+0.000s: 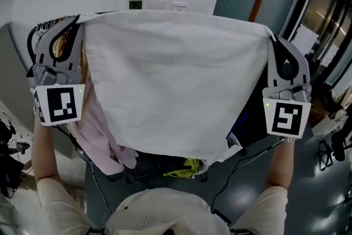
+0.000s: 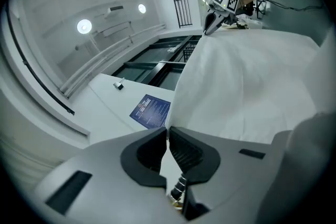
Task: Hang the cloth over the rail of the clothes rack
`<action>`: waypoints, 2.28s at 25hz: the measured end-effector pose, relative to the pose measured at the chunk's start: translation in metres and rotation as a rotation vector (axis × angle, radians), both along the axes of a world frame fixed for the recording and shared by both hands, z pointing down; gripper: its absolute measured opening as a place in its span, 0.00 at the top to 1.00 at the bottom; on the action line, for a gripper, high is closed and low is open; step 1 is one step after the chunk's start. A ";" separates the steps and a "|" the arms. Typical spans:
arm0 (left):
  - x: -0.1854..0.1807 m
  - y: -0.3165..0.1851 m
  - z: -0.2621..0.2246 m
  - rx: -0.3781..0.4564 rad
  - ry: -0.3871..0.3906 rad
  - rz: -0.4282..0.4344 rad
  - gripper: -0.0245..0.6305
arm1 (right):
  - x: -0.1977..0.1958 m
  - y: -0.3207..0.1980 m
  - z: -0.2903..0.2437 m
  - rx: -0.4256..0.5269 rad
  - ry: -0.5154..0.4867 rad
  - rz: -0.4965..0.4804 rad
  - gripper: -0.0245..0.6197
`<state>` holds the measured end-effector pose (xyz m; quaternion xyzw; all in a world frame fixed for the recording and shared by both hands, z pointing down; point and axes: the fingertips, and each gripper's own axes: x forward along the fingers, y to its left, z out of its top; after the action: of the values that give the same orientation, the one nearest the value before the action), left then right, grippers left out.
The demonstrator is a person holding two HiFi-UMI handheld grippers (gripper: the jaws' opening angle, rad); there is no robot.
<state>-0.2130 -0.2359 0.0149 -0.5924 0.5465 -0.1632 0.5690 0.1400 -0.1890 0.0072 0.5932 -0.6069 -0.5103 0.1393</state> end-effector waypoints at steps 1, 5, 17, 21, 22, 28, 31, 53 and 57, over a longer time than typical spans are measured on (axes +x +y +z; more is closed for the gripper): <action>0.000 -0.007 -0.005 0.013 -0.007 -0.006 0.93 | -0.002 -0.006 -0.006 0.010 -0.007 0.009 0.92; -0.001 -0.029 -0.029 0.041 -0.014 -0.006 0.93 | 0.000 -0.025 -0.028 0.020 0.007 0.060 0.92; 0.029 -0.095 -0.112 0.141 -0.043 -0.132 0.93 | 0.031 -0.103 -0.114 0.076 0.107 0.112 0.92; 0.028 -0.123 -0.126 0.135 -0.067 -0.184 0.93 | 0.032 -0.142 -0.130 0.070 0.103 0.079 0.92; 0.029 -0.129 -0.129 0.134 -0.074 -0.195 0.93 | 0.034 -0.151 -0.131 0.066 0.104 0.077 0.92; 0.034 -0.179 -0.134 0.071 -0.095 -0.208 0.93 | 0.039 -0.196 -0.142 0.007 0.076 0.063 0.92; 0.030 -0.195 -0.127 0.032 -0.100 -0.212 0.93 | 0.036 -0.212 -0.143 -0.045 0.079 0.053 0.92; 0.041 -0.282 -0.033 -0.298 -0.325 -0.286 0.91 | 0.043 -0.322 -0.012 -0.531 0.170 0.095 0.92; 0.041 -0.285 -0.026 -0.367 -0.359 -0.294 0.77 | 0.039 -0.320 -0.010 -0.534 0.221 0.130 0.85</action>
<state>-0.1724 -0.5207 -0.0113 -0.5618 0.4783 -0.4421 0.5100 0.1789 -0.5091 -0.0031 0.5141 -0.6615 -0.3840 0.3882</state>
